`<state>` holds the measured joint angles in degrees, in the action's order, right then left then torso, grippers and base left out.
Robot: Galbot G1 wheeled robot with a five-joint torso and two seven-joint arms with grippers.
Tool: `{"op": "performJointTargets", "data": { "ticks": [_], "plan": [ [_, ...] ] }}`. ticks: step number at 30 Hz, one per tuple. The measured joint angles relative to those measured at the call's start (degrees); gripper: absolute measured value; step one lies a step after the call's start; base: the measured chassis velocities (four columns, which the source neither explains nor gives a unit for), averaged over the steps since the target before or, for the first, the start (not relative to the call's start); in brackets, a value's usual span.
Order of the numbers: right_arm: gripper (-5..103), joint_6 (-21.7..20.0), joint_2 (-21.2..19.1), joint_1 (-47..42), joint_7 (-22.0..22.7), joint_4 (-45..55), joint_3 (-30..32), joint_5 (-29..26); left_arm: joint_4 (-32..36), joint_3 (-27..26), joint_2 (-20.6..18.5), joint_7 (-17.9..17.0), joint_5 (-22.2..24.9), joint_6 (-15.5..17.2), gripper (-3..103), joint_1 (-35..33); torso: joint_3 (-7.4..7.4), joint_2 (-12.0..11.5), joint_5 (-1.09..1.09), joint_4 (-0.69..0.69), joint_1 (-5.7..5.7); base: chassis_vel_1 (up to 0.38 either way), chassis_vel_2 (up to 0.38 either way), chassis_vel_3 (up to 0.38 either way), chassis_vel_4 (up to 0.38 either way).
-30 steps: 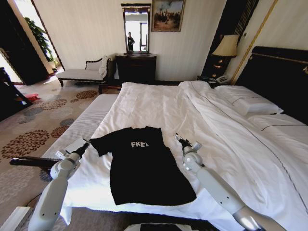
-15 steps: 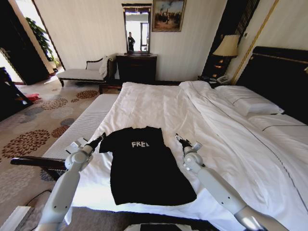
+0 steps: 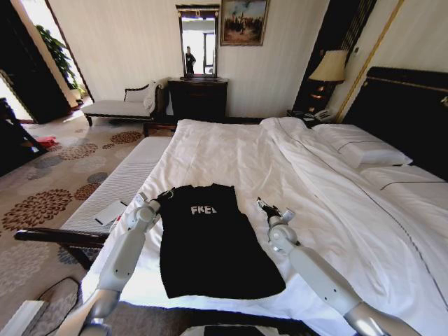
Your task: Fold the clothes on the bed.
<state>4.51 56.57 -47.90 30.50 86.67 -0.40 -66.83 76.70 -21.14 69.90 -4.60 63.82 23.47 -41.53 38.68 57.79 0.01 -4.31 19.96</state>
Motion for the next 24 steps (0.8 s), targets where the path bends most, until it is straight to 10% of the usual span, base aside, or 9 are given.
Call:
{"op": "performJointTargets", "data": {
  "ticks": [24],
  "plan": [
    [100, -0.02, 0.44, -0.05, -0.12, 1.26, -1.34, 0.76, 14.05, -6.68, -10.25, -7.37, 7.76, 5.05, 77, -12.31, -0.01, 0.0, -0.02, 0.03, -0.01, 0.0, 0.0, 0.0, 0.0]
  ]
}}
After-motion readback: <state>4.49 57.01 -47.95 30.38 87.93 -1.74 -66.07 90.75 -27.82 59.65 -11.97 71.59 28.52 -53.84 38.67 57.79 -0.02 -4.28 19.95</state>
